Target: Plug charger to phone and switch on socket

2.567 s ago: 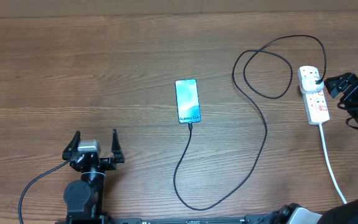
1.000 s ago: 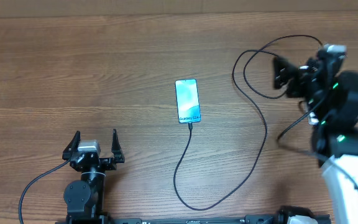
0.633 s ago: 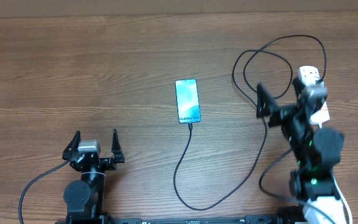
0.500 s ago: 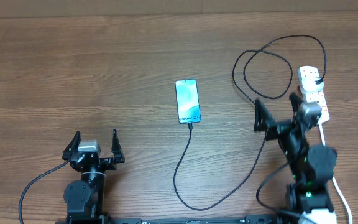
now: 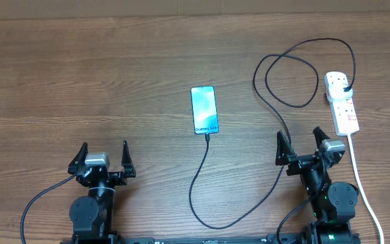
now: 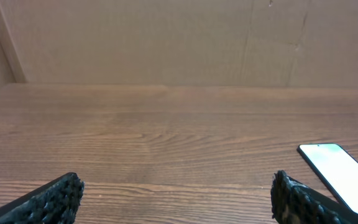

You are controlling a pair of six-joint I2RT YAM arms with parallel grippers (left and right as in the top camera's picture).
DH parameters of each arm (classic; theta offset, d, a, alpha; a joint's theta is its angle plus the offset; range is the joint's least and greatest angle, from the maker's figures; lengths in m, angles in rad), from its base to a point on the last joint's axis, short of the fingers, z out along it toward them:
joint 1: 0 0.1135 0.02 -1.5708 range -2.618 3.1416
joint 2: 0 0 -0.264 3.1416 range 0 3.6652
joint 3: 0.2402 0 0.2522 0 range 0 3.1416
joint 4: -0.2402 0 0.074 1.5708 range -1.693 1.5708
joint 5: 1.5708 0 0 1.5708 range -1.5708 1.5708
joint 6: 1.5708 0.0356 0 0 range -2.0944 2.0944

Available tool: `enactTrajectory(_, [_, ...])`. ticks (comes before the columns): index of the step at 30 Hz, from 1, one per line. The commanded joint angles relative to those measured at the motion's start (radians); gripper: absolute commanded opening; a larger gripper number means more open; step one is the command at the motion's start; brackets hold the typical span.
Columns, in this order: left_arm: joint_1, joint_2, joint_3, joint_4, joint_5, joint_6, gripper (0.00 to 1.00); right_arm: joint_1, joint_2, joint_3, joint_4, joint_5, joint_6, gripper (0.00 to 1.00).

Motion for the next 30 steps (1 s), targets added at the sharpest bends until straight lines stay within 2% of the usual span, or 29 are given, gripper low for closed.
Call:
enactTrajectory(1, [0.005,-0.010,-0.003,0.001,0.011,0.008,1.00,0.006,-0.053,-0.011,-0.063,0.019,0.000,1.00])
enactTrajectory(7, [0.005,-0.010,-0.003,0.001,0.011,0.008,1.00,0.006,-0.164,-0.011,-0.203,0.019,0.000,1.00])
enactTrajectory(13, [0.005,-0.010,-0.003,0.000,0.011,0.008,1.00,0.006,-0.259,-0.011,-0.208,0.019,0.000,1.00])
enactTrajectory(30, [0.005,-0.010,-0.003,0.001,0.011,0.008,1.00,0.006,-0.263,-0.011,-0.208,0.026,0.000,1.00])
